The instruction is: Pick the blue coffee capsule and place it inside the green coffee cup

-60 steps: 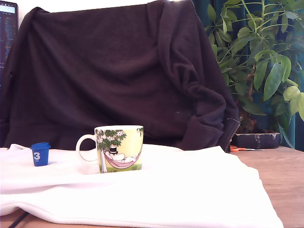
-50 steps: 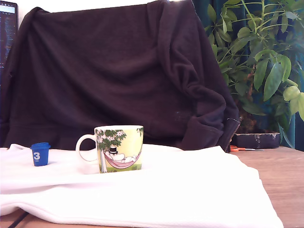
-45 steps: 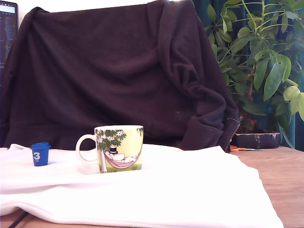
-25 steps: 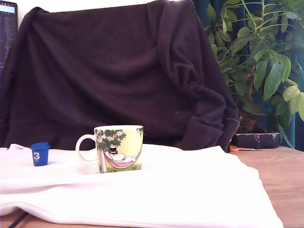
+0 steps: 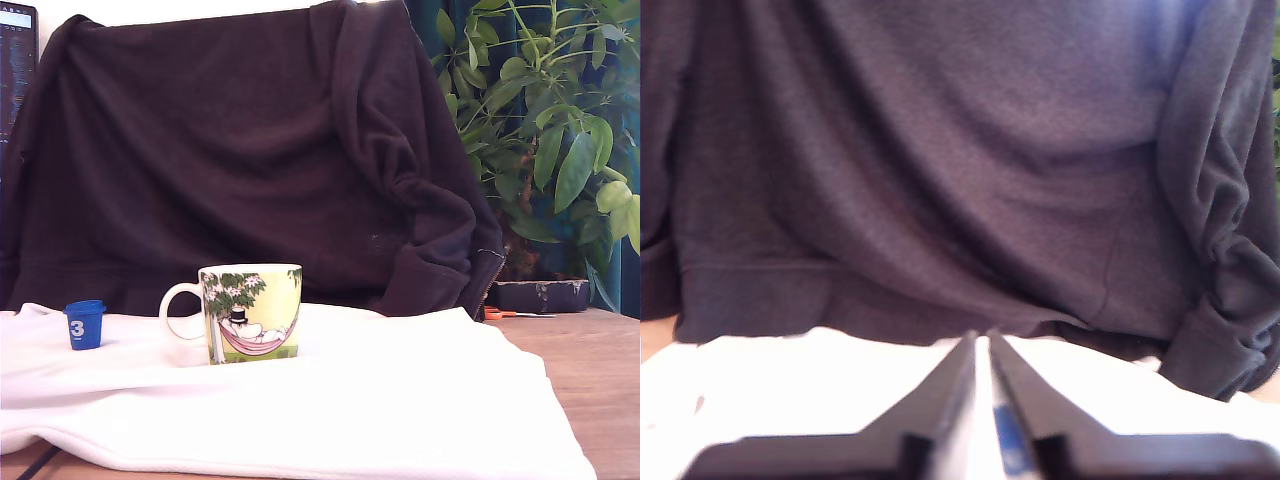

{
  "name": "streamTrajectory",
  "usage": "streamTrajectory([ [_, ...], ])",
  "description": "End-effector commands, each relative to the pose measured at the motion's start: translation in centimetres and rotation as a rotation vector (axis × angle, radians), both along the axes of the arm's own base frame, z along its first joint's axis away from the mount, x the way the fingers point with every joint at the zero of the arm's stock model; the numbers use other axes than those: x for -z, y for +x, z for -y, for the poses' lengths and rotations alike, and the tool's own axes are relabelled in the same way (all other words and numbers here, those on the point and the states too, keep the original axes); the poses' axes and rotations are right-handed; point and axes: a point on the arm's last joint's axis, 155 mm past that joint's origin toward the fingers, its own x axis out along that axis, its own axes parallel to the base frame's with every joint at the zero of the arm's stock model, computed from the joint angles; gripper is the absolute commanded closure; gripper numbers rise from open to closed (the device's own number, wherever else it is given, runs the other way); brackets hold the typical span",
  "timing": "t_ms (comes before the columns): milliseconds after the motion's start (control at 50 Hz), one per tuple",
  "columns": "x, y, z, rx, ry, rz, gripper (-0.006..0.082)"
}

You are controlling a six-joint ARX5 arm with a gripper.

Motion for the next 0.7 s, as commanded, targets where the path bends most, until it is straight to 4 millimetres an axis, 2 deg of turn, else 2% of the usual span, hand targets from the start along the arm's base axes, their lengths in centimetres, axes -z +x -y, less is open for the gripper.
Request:
streamTrajectory([
  [0, 1.6, 0.9, 0.5, 0.019, 0.054, -0.042, 0.0090],
  [40, 2.6, 1.5, 0.7, 0.026, 0.068, -0.082, -0.0001],
  [80, 3.7, 2.0, 0.9, 0.032, 0.094, -0.118, -0.0031],
  [160, 5.3, 2.9, 1.3, 0.050, 0.130, -0.169, -0.0028],
  [320, 7.2, 4.6, 2.1, 0.076, 0.184, -0.213, -0.0027],
  [680, 12.2, 8.6, 1.9, 0.059, 0.265, -0.328, -0.0025],
])
